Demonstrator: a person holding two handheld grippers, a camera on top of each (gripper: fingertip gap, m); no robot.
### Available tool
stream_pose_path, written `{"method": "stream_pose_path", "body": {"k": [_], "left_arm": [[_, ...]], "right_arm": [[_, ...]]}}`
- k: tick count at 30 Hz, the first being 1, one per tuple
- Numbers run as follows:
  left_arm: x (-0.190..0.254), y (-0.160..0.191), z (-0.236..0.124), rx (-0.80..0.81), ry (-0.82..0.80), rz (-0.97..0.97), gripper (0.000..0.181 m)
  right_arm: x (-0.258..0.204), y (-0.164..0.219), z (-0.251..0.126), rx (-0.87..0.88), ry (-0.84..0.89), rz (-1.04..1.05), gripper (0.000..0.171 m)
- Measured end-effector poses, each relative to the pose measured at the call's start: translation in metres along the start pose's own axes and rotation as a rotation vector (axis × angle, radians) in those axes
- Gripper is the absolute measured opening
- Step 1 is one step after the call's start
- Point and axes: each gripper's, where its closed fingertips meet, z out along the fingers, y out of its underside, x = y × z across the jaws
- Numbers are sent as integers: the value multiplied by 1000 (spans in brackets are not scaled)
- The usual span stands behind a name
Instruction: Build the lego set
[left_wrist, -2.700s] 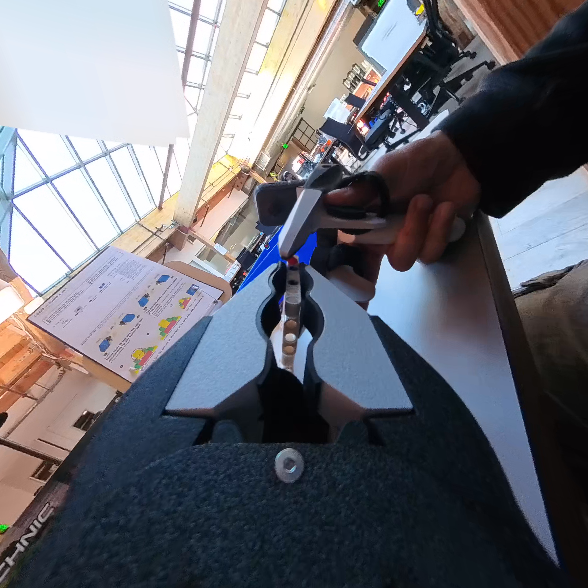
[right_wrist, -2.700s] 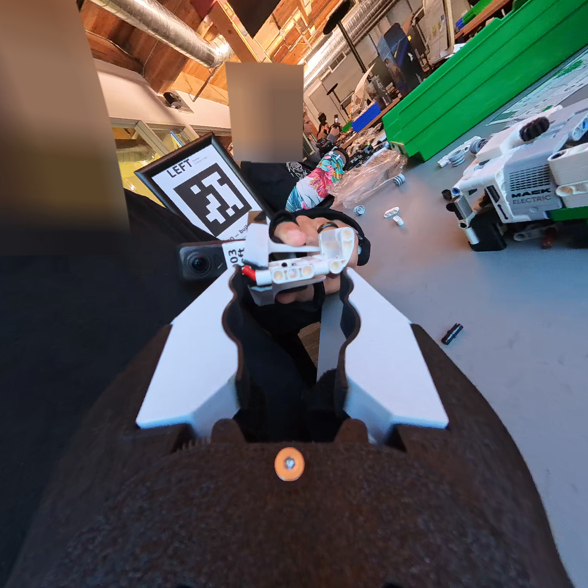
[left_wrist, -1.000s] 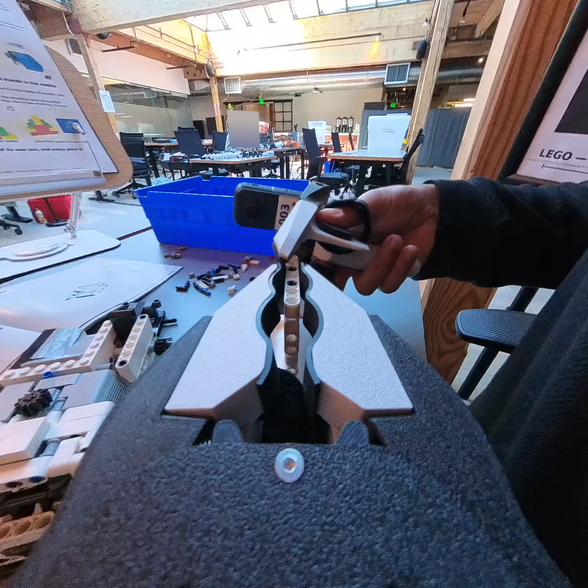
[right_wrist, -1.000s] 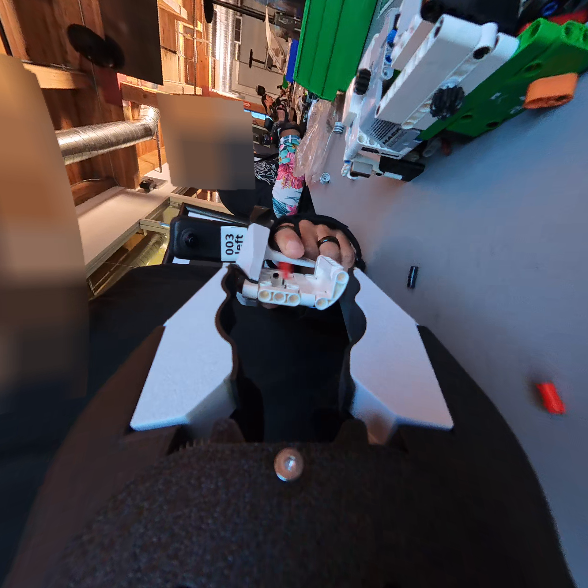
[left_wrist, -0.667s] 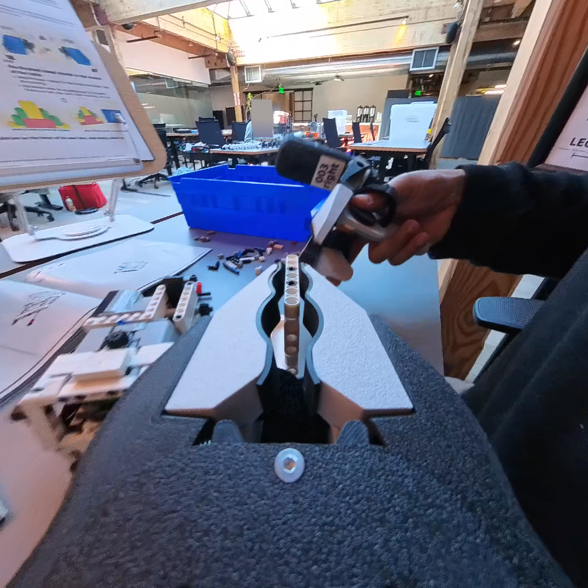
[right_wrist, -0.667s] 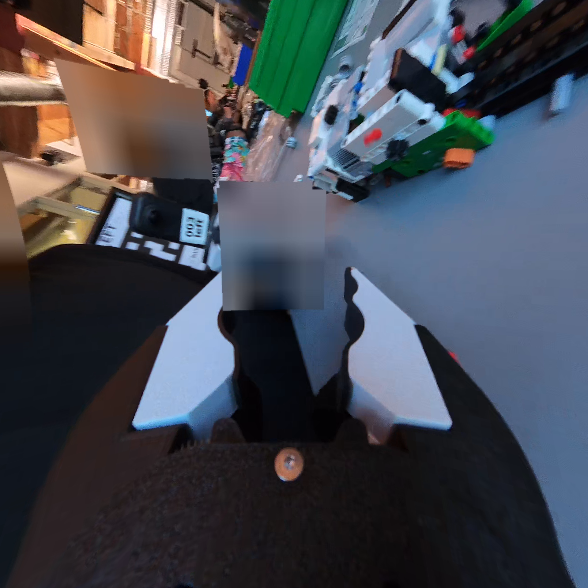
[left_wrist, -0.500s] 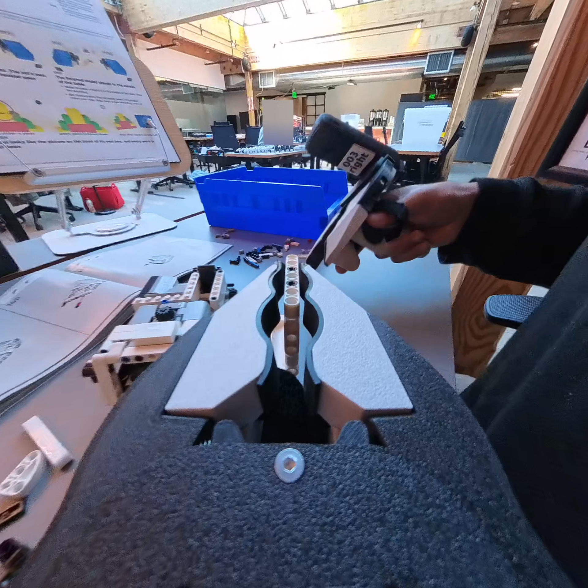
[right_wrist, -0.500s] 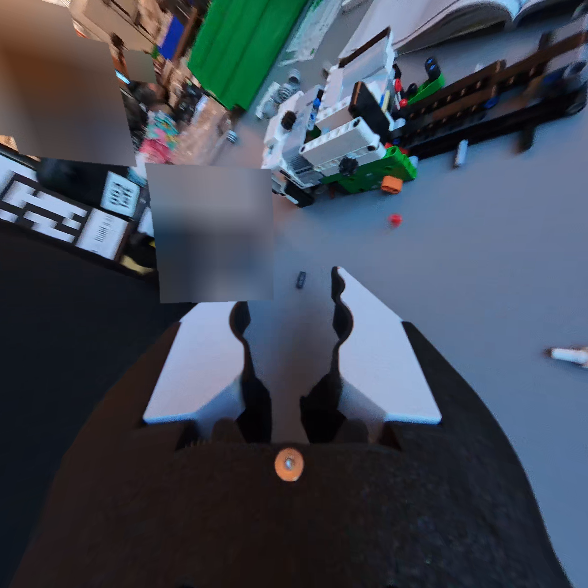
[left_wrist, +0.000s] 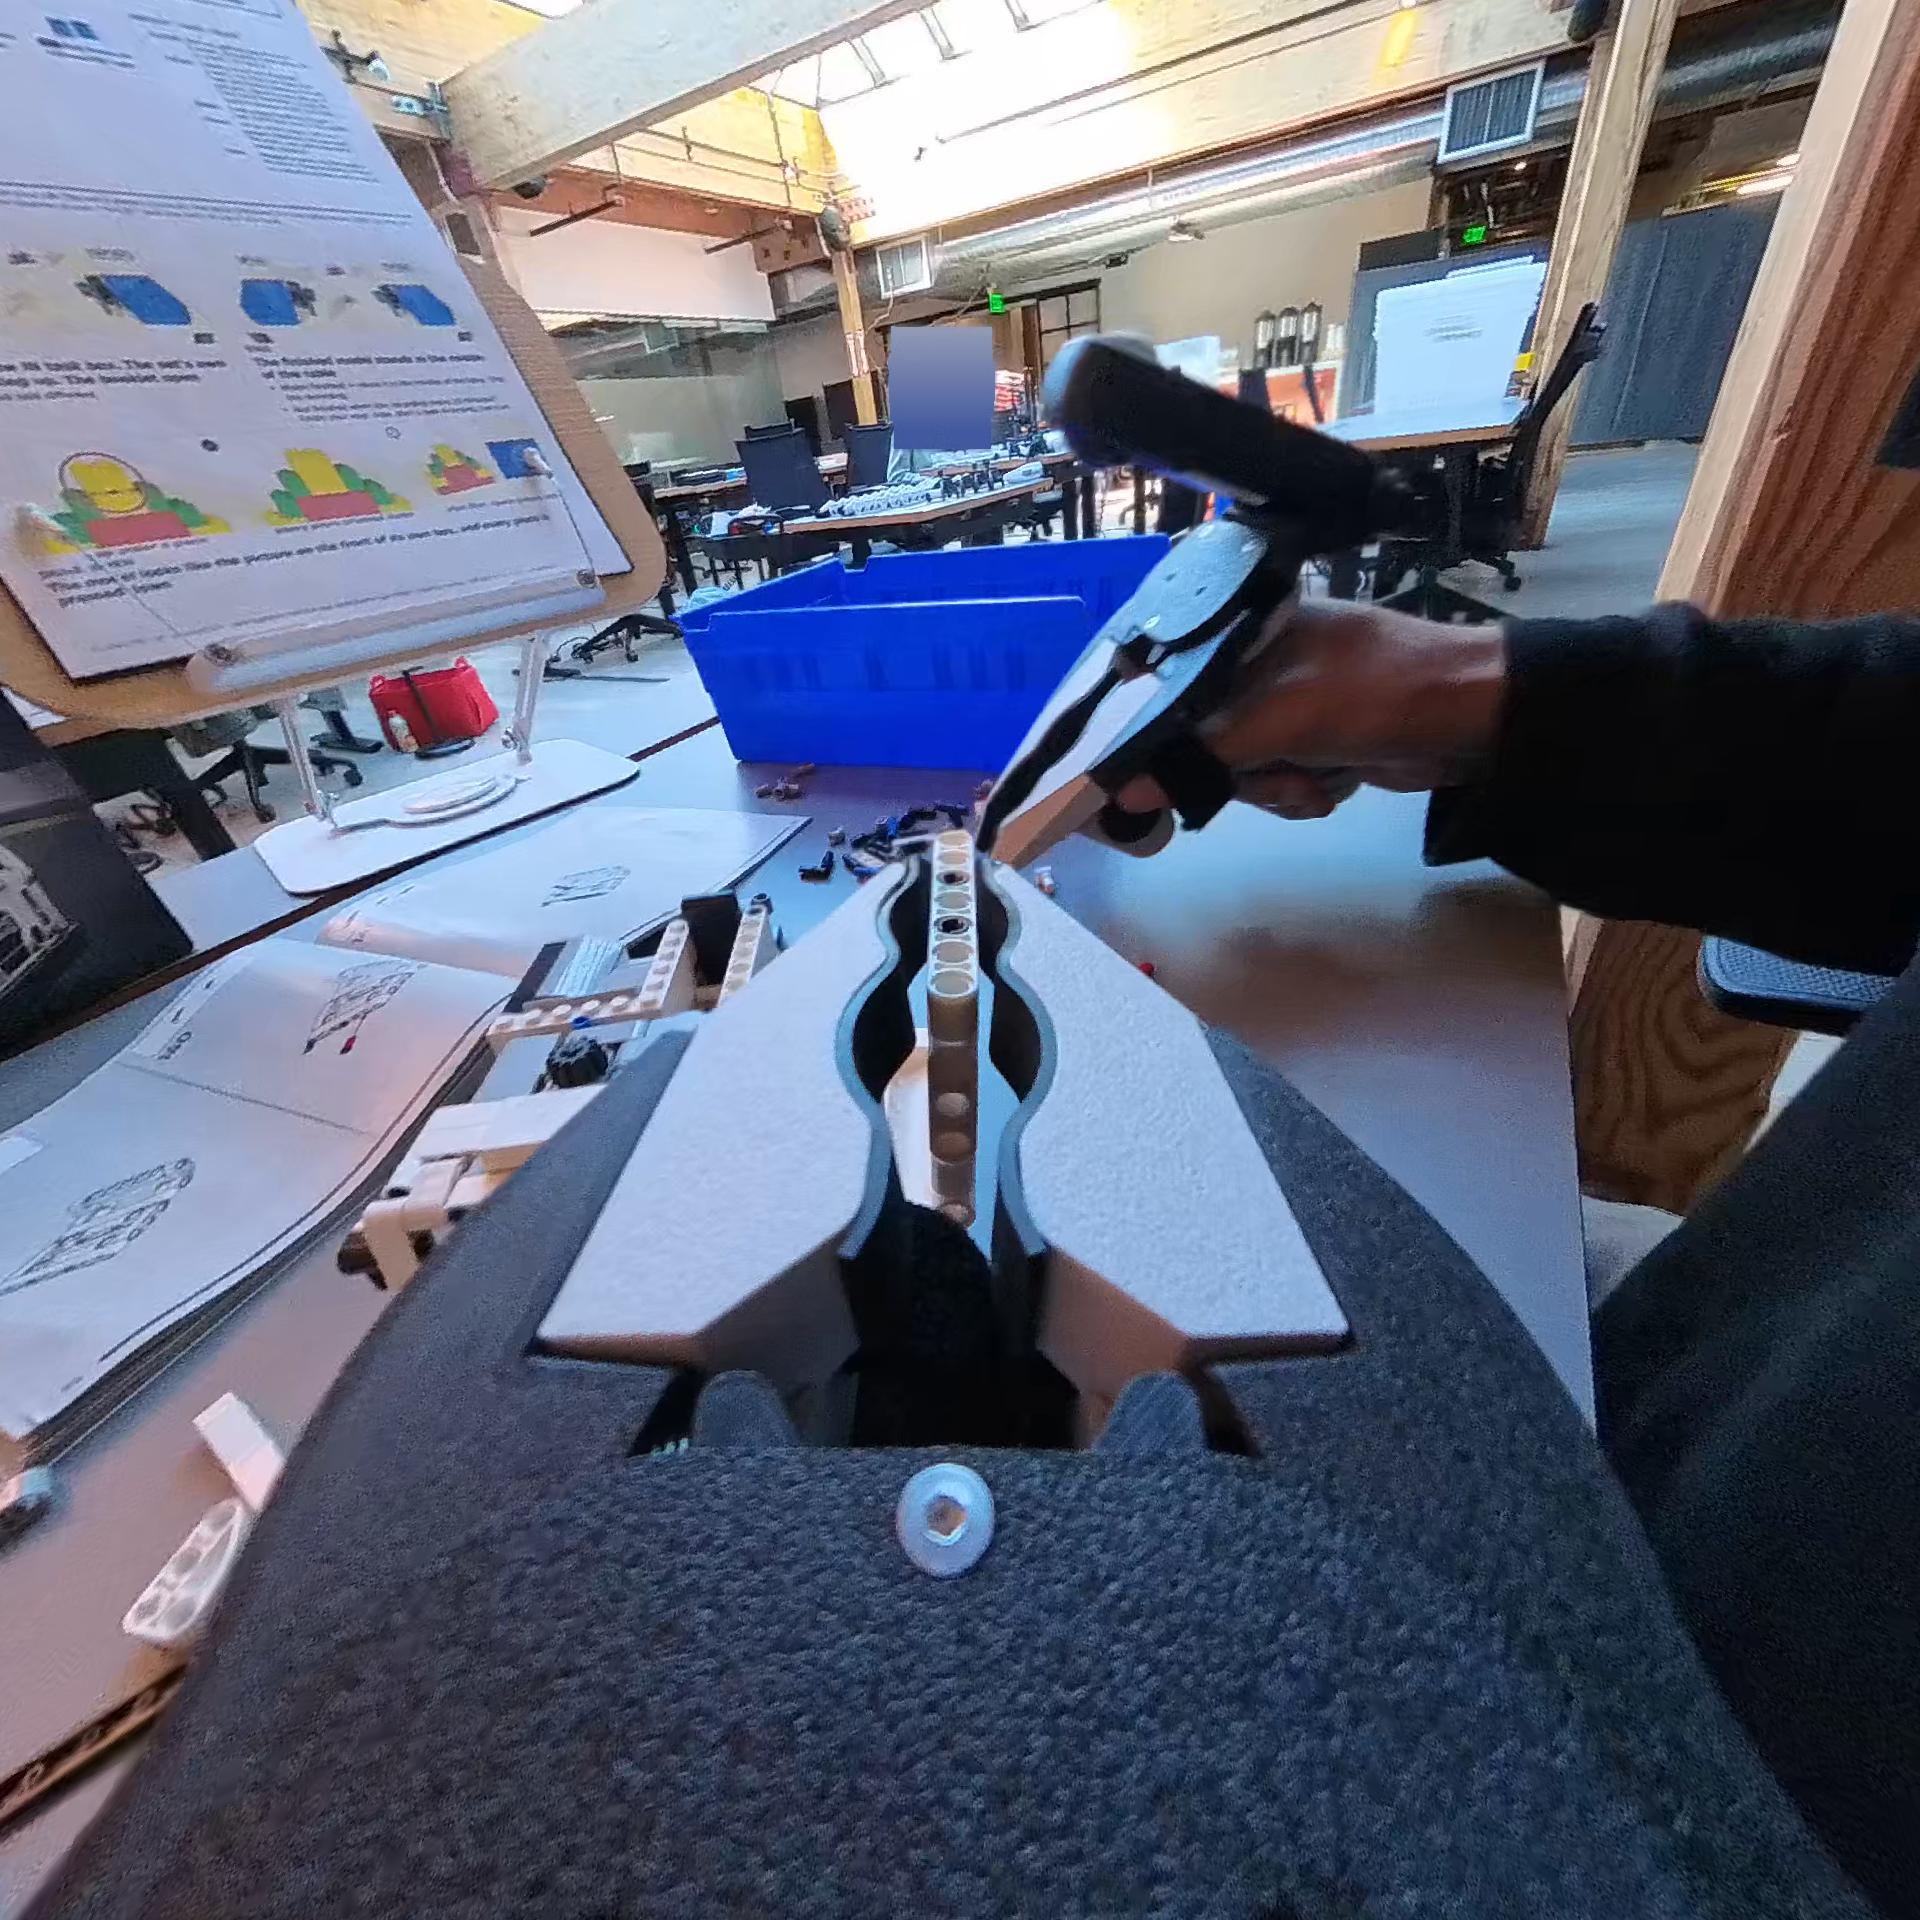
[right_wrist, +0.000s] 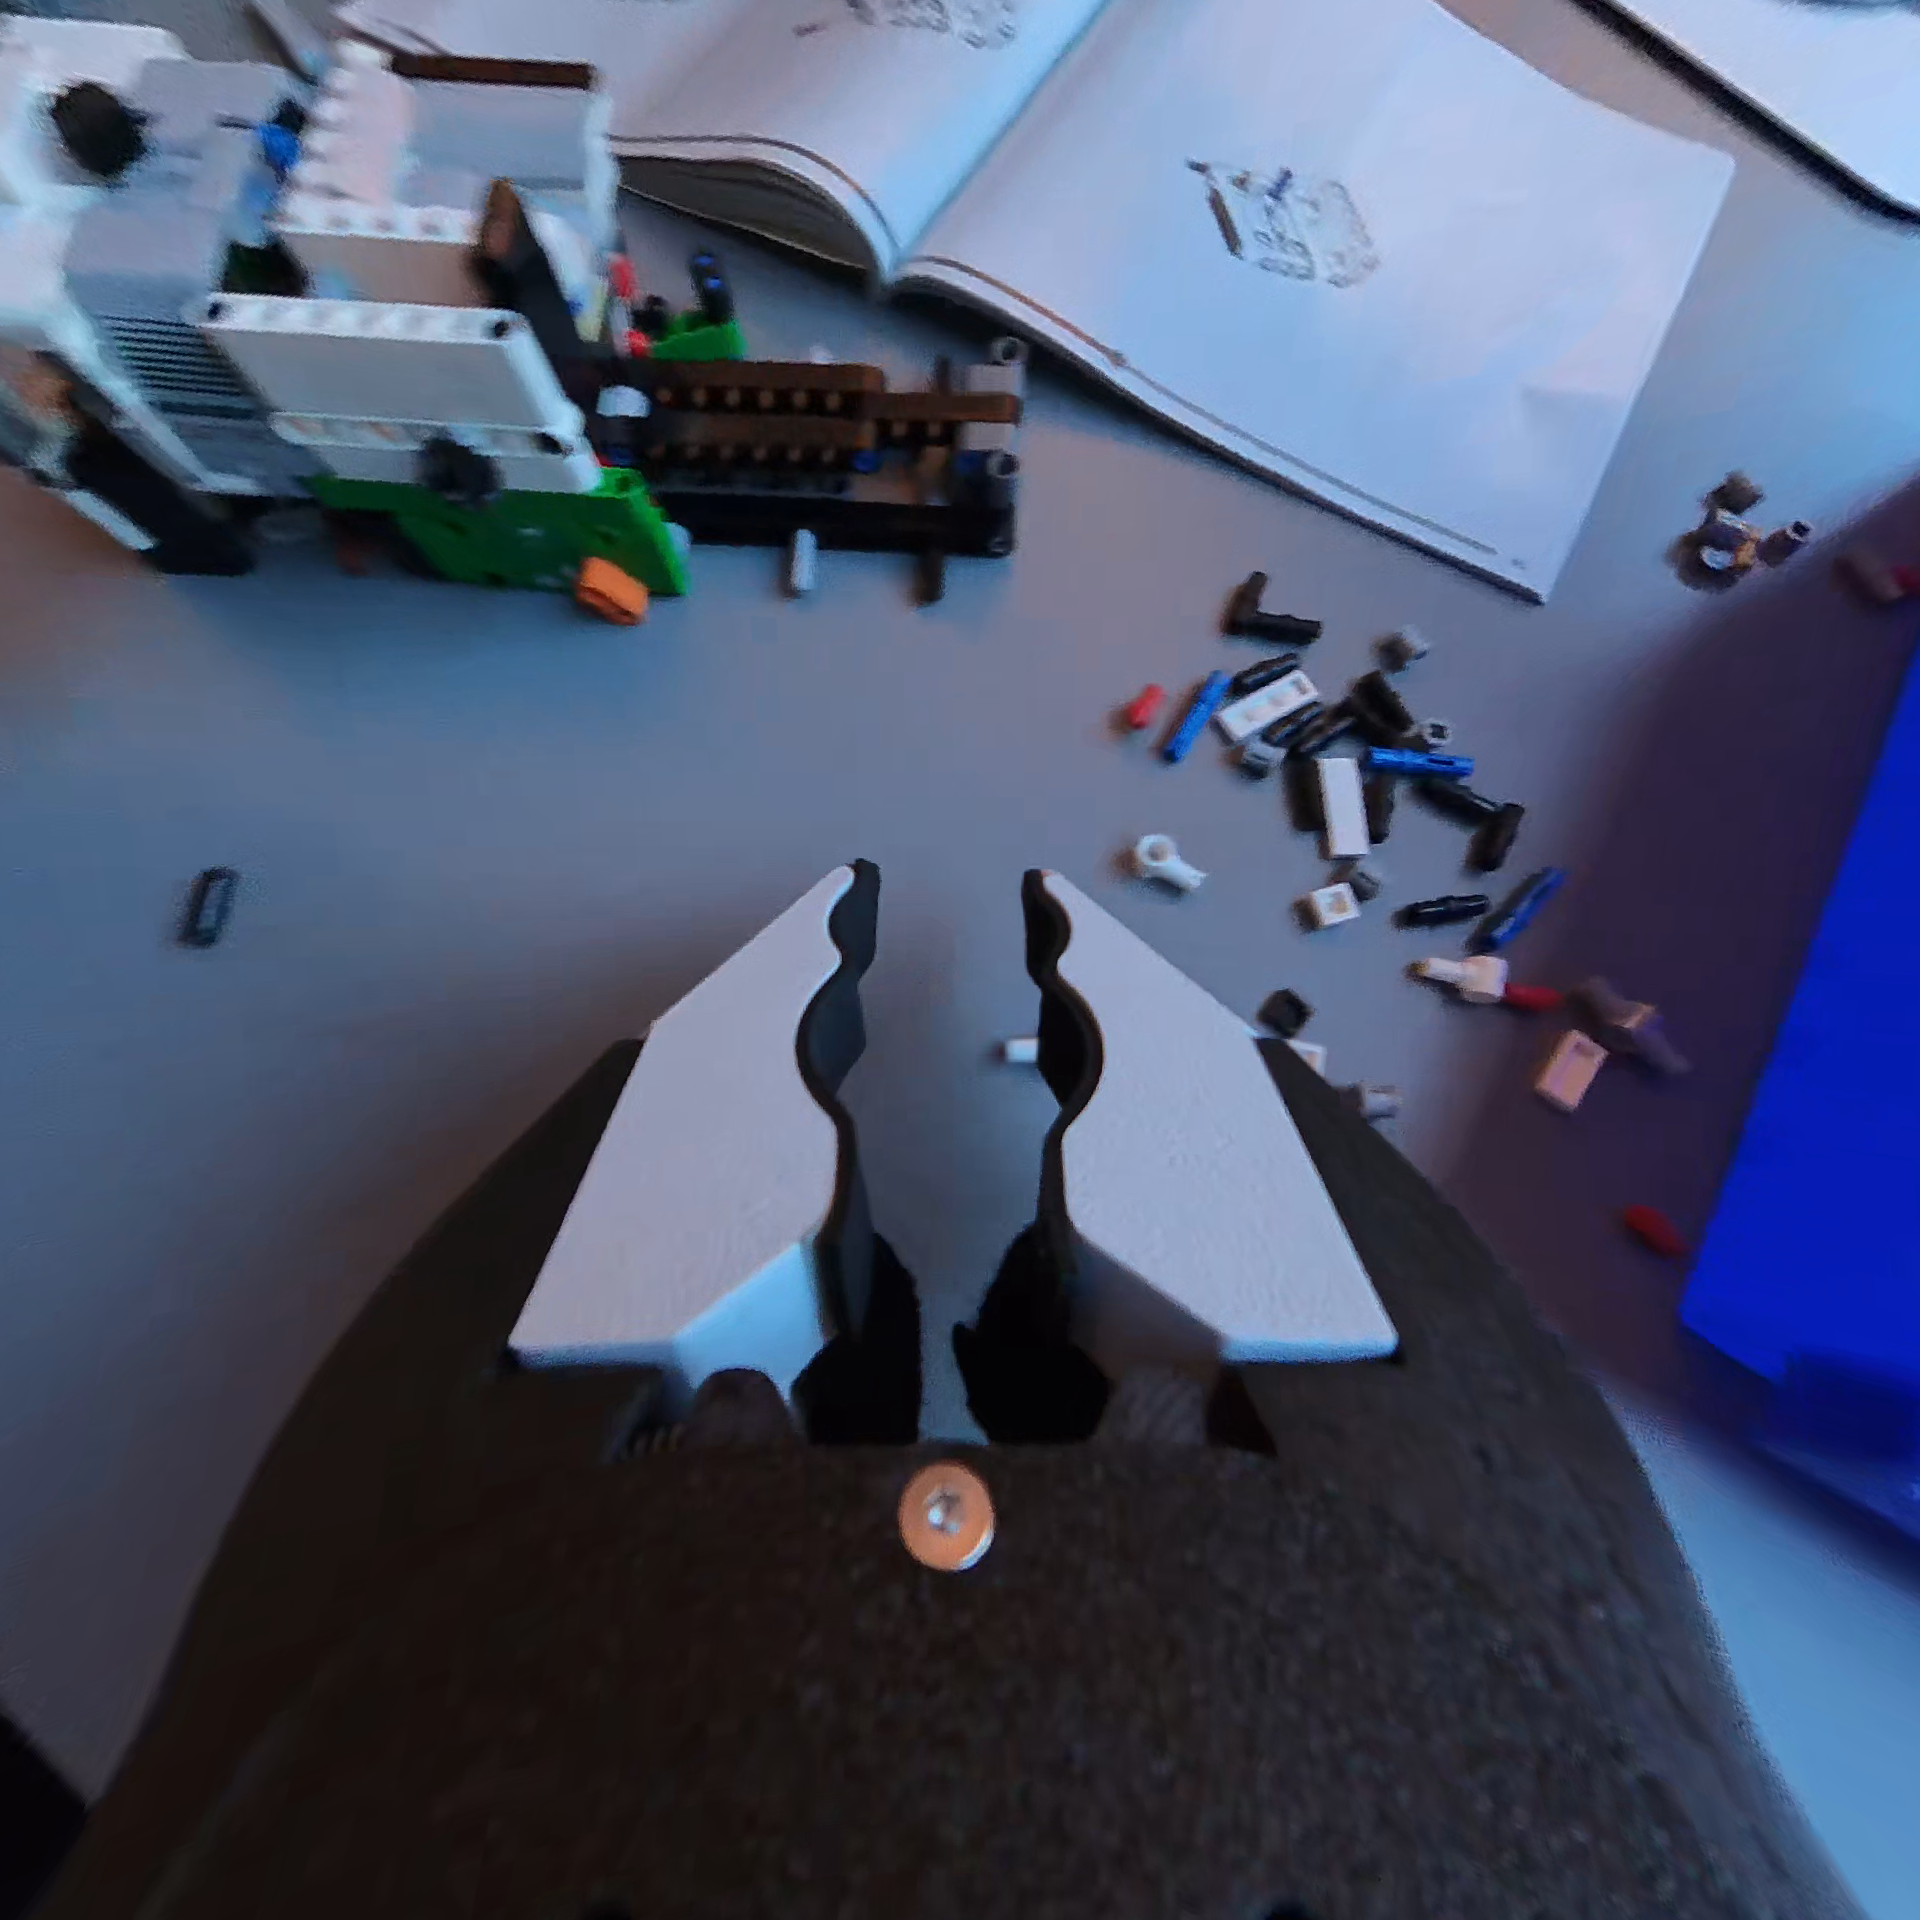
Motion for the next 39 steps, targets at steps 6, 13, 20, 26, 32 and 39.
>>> {"method": "stream_pose_path", "body": {"k": [6,13,20,26,32,39], "left_arm": [[1,-3,7,-26,-11,90,6],[-7,4,11,-39,-14,58,6],[-13,6,13,-36,-2,34,6],[-11,9,16,-41,23,27,6],[-10,10,18,-45,26,36,6],[-10,10,18,-42,26,34,6]], "right_arm": [[24,-7,20,-28,-62,97,33],[19,-23,48,-47,-69,66,30],[11,-33,68,-52,-109,105,27],[10,-44,72,-74,-104,43,20],[16,-39,72,-135,-91,64,18],[9,-38,78,-129,-66,22,8]]}}
